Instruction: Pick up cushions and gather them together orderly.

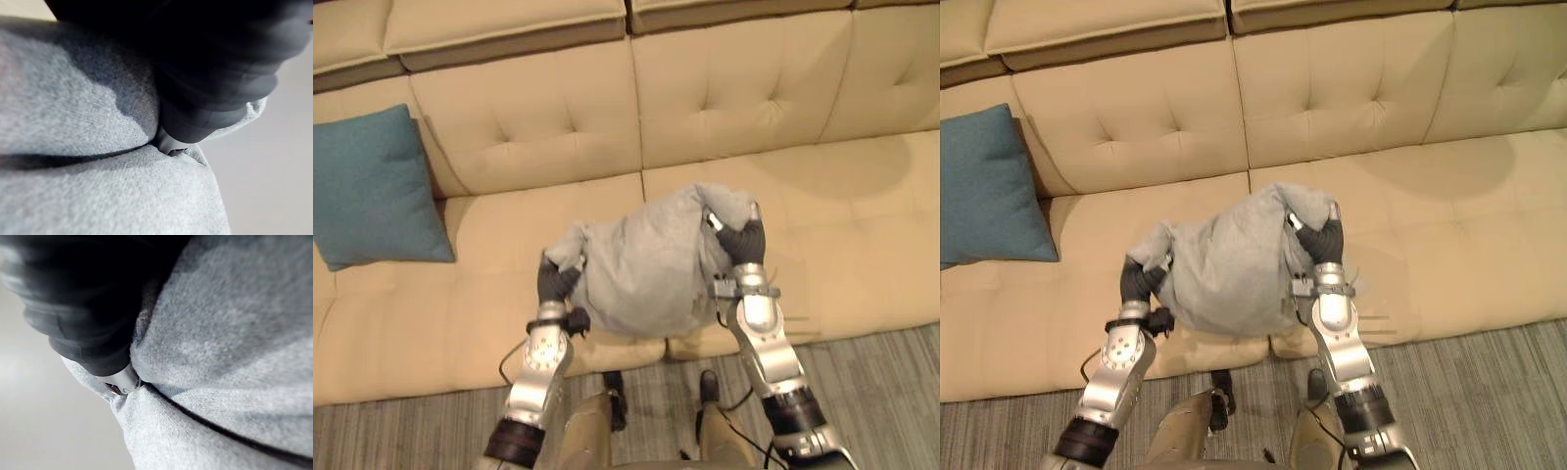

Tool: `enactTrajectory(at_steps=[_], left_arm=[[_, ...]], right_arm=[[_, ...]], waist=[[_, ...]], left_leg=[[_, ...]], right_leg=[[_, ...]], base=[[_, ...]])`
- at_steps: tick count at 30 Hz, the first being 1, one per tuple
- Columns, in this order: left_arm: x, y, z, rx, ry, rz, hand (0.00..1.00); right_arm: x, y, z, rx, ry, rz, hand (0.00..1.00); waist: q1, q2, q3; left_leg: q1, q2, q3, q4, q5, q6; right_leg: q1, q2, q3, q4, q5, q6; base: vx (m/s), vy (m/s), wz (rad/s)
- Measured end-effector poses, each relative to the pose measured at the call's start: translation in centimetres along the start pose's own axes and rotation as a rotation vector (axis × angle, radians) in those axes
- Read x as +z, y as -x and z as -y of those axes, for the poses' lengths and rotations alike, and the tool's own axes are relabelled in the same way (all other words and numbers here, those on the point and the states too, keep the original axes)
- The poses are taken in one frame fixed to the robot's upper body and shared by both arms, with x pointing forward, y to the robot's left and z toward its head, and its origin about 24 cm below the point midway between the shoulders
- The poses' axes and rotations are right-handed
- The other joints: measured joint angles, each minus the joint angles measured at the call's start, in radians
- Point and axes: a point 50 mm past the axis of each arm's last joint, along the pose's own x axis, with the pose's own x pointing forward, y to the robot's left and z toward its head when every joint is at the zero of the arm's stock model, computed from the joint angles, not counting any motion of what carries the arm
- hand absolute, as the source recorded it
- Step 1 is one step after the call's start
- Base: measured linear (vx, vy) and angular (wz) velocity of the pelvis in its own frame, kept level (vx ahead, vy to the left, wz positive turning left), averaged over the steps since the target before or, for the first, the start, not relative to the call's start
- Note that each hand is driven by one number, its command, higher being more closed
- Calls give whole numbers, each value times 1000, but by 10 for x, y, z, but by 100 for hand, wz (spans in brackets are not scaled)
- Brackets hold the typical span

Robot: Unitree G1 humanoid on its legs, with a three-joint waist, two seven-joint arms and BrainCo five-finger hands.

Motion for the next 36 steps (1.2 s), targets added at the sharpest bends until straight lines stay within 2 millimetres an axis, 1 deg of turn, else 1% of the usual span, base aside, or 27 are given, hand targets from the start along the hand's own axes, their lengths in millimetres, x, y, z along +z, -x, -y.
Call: enactTrajectory(at_steps=[1,3,4,5,6,7,9,11,12,13,16,18,19,20,23,25,26,27,28,29,31,33,34,35,36], left_arm=[[6,-6,0,8,-9,29,100],[39,-37,1,45,-30,175,100],[53,-49,1,60,-42,234,100],[61,-56,2,66,-48,263,100],[73,-68,3,81,-56,306,100],[90,-81,4,107,-53,359,100],[115,-98,7,132,-60,437,100],[133,-110,9,150,-65,484,100],[137,-112,10,156,-63,495,100],[146,-119,12,173,-56,512,100],[153,-127,12,201,-52,516,100],[156,-134,14,207,-58,506,100],[157,-135,14,207,-58,504,0],[159,-138,16,207,-52,501,0],[165,-143,16,219,-41,509,0],[168,-147,16,226,-42,510,0],[172,-148,16,226,-39,520,0],[174,-149,16,229,-39,527,0],[176,-150,11,239,-51,534,0],[176,-150,11,239,-51,534,0],[182,-154,-5,281,-73,544,0],[187,-155,-13,298,-88,556,0],[193,-156,-20,303,-111,571,0],[196,-157,-23,303,-120,577,0],[200,-157,-31,315,-142,588,0]], right_arm=[[3,-5,-1,-6,-1,15,100],[25,-27,-7,-22,-18,112,100],[34,-38,-10,-27,-22,151,100],[39,-44,-11,-33,-21,171,100],[47,-53,-11,-40,-21,205,100],[58,-66,-10,-56,-21,244,100],[74,-85,-8,-89,-17,292,100],[83,-99,-5,-120,-6,314,100],[86,-102,-4,-128,-4,320,100],[93,-112,-2,-149,3,332,100],[100,-124,-1,-169,12,335,100],[104,-135,4,-194,28,324,100],[106,-138,4,-196,32,326,100],[111,-142,6,-203,40,332,0],[119,-149,12,-228,44,344,0],[129,-157,18,-246,61,357,0],[138,-160,22,-254,77,379,0],[141,-162,25,-259,85,388,0],[144,-164,26,-263,92,390,0],[144,-164,26,-263,92,390,0],[154,-166,38,-280,126,418,0],[156,-166,44,-290,143,426,0],[161,-167,50,-300,158,438,0],[163,-167,52,-304,164,444,0],[170,-169,55,-309,162,459,0]], waist=[[3,0,2],[7,-6,36],[7,-8,42],[8,-9,45],[10,-8,58],[13,-8,79],[15,-9,107],[17,-9,129],[18,-9,138],[18,-8,156],[18,-6,177],[18,-4,184],[17,-3,193],[17,0,215],[18,5,225],[19,14,231],[20,21,235],[21,24,237],[22,25,237],[22,25,237],[29,37,244],[34,37,244],[36,38,244],[37,38,244],[38,38,244]], left_leg=[[0,1,0,-10,8,-2],[-2,5,0,-54,47,-5],[-10,6,-1,-77,67,-6],[-15,7,-4,-91,80,-6],[-15,6,-8,-113,98,-8],[-15,6,-12,-140,120,-10],[-22,6,-18,-184,155,-13],[-26,6,-19,-224,184,-16],[-25,5,-19,-232,191,-17],[-28,5,-19,-254,207,-16],[-33,4,-19,-289,229,-20],[-53,5,-21,-314,248,-27],[-53,5,-22,-317,250,-27],[-55,5,-26,-318,250,-27],[-89,5,-31,-322,259,-39],[-97,6,-34,-326,262,-39],[-96,5,-38,-340,274,-48],[-98,6,-43,-340,274,-49],[-102,7,-43,-340,274,-49],[-102,7,-43,-340,274,-49],[-111,7,-45,-341,274,-49],[-111,7,-45,-341,274,-49],[-111,7,-45,-341,277,-53],[-112,7,-46,-342,279,-56],[-112,7,-46,-342,279,-57]], right_leg=[[-2,2,0,-7,7,-1],[-22,13,-1,-9,20,-5],[-40,18,-1,-8,26,-11],[-49,20,-1,-8,29,-12],[-57,22,-4,-7,33,-15],[-66,26,-7,-6,36,-15],[-90,32,-13,-4,41,-16],[-116,37,-14,8,42,-18],[-120,38,-14,11,42,-18],[-134,40,-14,17,42,-18],[-157,44,-13,18,44,-21],[-188,47,-14,20,46,-24],[-188,48,-14,20,48,-25],[-189,49,-14,20,48,-26],[-228,49,-10,25,48,-26],[-238,51,-9,26,48,-26],[-241,51,-7,26,48,-26],[-243,52,-6,25,48,-26],[-249,54,-4,25,48,-26],[-249,54,-4,25,48,-26],[-257,54,-1,23,48,-26],[-258,55,-1,23,48,-26],[-258,54,-1,23,48,-26],[-258,54,-1,23,48,-26],[-259,54,-1,23,48,-26]], base=[[-40,-50,-9],[-58,-68,0],[-74,-67,4],[-76,-66,7],[-69,-61,11],[-68,-56,12],[-73,-48,9],[-41,-40,4],[-22,-46,4],[-13,-35,2],[-1,-25,-1],[21,-32,1],[26,-26,4],[24,-26,3],[8,-8,1],[0,0,0],[14,-18,4],[0,0,0],[0,0,0],[21,-26,-6],[0,0,0],[0,0,0],[0,0,0],[0,0,0],[0,0,0]])
